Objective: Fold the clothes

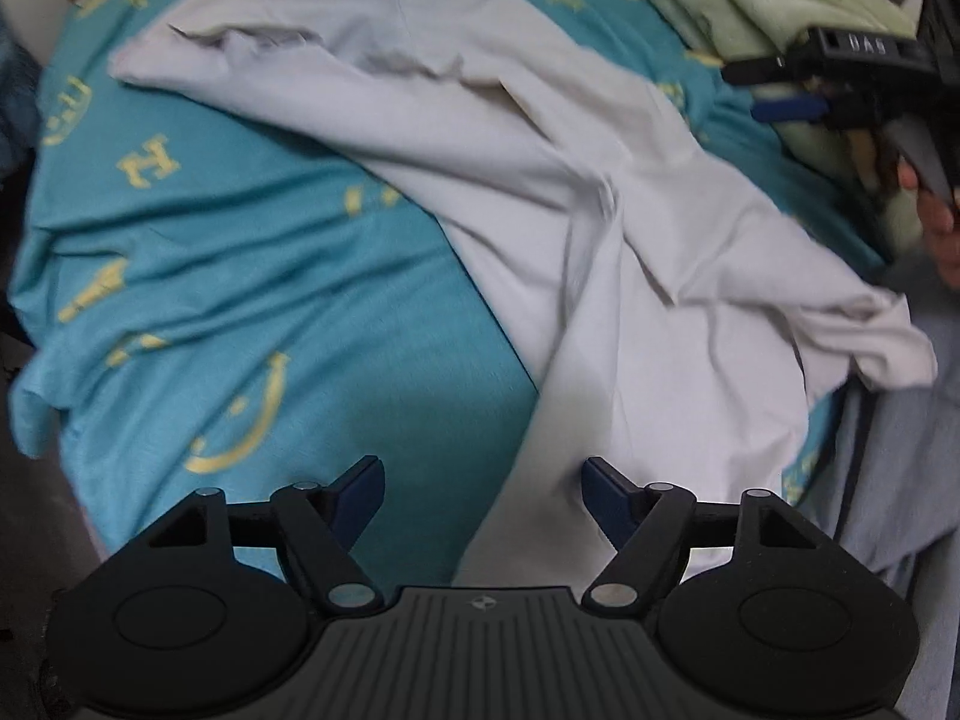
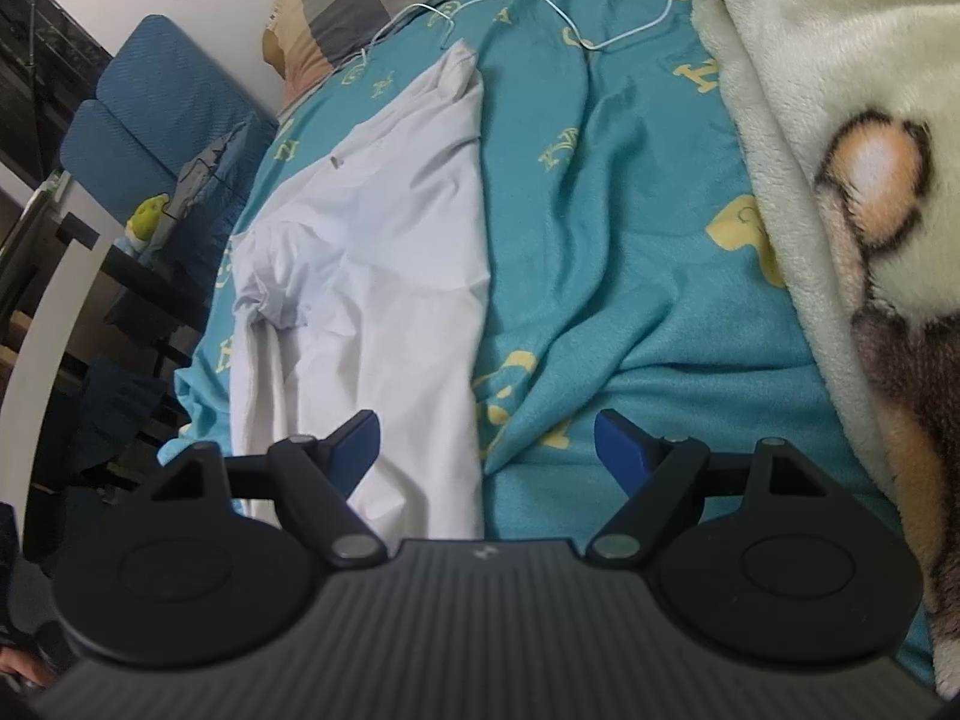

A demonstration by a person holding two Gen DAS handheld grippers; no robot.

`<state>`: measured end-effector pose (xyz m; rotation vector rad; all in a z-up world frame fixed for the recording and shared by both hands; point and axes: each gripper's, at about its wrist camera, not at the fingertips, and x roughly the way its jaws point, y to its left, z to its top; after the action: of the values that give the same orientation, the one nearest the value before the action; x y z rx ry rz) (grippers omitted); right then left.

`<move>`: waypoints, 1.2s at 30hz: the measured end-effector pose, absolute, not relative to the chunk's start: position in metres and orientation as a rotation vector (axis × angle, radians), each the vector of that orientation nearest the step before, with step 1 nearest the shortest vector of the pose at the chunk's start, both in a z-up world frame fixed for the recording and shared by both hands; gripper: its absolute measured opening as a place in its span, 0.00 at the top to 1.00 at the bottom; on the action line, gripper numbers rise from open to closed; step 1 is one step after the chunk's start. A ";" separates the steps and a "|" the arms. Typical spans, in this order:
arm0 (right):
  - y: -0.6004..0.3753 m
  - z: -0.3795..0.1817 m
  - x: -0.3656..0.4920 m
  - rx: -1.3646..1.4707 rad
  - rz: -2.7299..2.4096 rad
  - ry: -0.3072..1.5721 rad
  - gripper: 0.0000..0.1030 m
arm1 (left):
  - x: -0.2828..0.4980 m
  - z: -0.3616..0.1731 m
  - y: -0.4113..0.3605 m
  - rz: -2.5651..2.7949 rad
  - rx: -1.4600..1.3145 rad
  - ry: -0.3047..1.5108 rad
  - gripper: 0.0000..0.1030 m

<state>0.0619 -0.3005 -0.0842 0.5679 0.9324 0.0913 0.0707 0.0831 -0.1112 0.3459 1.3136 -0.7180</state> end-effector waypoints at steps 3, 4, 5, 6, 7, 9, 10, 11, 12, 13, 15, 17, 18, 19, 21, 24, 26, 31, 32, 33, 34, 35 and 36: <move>-0.300 -0.086 0.063 0.566 0.083 0.942 0.22 | 0.061 -0.118 0.075 -0.762 0.347 1.347 0.67; -0.299 -0.086 0.064 0.564 0.083 0.946 0.22 | 0.056 -0.114 0.071 -0.747 0.372 1.352 0.89; -0.298 -0.087 0.064 0.561 0.085 0.949 0.22 | 0.051 -0.110 0.067 -0.728 0.399 1.357 0.95; -0.296 -0.086 0.064 0.551 0.089 0.949 0.22 | 0.047 -0.105 0.064 -0.709 0.425 1.362 0.96; -0.295 -0.086 0.064 0.539 0.092 0.950 0.22 | 0.042 -0.098 0.061 -0.677 0.440 1.372 0.96; -0.293 -0.087 0.064 0.527 0.094 0.960 0.22 | 0.029 -0.077 0.052 -0.647 0.462 1.376 0.96; -0.294 -0.088 0.064 0.527 0.099 0.968 0.22 | 0.023 -0.066 0.047 -0.632 0.473 1.378 0.96; -0.294 -0.089 0.064 0.528 0.103 0.976 0.22 | 0.015 -0.054 0.040 -0.639 0.477 1.374 0.96; -0.294 -0.090 0.064 0.531 0.109 0.993 0.22 | 0.007 -0.047 0.031 -0.636 0.480 1.367 0.96; -0.294 -0.092 0.064 0.536 0.114 1.009 0.22 | -0.001 -0.040 0.022 -0.630 0.484 1.361 0.96; -0.296 -0.095 0.064 0.557 0.120 1.028 0.22 | -0.014 -0.035 0.004 -0.614 0.484 1.340 0.95; -0.296 -0.096 0.062 0.561 0.133 1.037 0.22 | -0.020 -0.042 -0.007 -0.604 0.429 1.327 0.93; -0.295 -0.096 0.061 0.554 0.140 1.042 0.22 | -0.022 -0.047 -0.012 -0.597 0.395 1.322 0.91; -0.294 -0.095 0.059 0.547 0.148 1.047 0.22 | -0.022 -0.053 -0.016 -0.591 0.357 1.323 0.86; -0.293 -0.096 0.056 0.544 0.171 1.065 0.22 | -0.022 -0.071 -0.020 -0.594 0.280 1.324 0.73; -0.297 -0.094 0.047 0.569 0.197 1.104 0.22 | -0.030 -0.078 -0.022 -0.650 0.185 1.300 0.55; -0.303 -0.091 0.041 0.569 0.194 1.123 0.22 | -0.035 -0.076 -0.018 -0.675 0.125 1.270 0.47; -0.315 -0.092 0.041 0.475 0.123 1.208 0.22 | -0.021 -0.068 0.029 -0.597 -0.124 1.188 0.30; -0.318 -0.097 0.042 0.476 0.125 1.242 0.22 | -0.016 -0.070 0.041 -0.552 -0.184 1.179 0.27; -0.320 -0.102 0.042 0.478 0.127 1.275 0.22 | -0.011 -0.074 0.051 -0.493 -0.218 1.187 0.26; -0.320 -0.108 0.042 0.490 0.126 1.309 0.22 | -0.005 -0.078 0.060 -0.431 -0.249 1.196 0.26; -0.319 -0.113 0.041 0.499 0.129 1.341 0.22 | 0.001 -0.083 0.067 -0.361 -0.253 1.214 0.26; -0.313 -0.116 0.040 0.488 0.153 1.370 0.22 | 0.006 -0.088 0.074 -0.290 -0.252 1.232 0.27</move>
<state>0.0402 -0.3135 -0.1160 0.4875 1.3703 0.1530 0.0064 0.0739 -0.0882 -0.2523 1.2321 -0.2901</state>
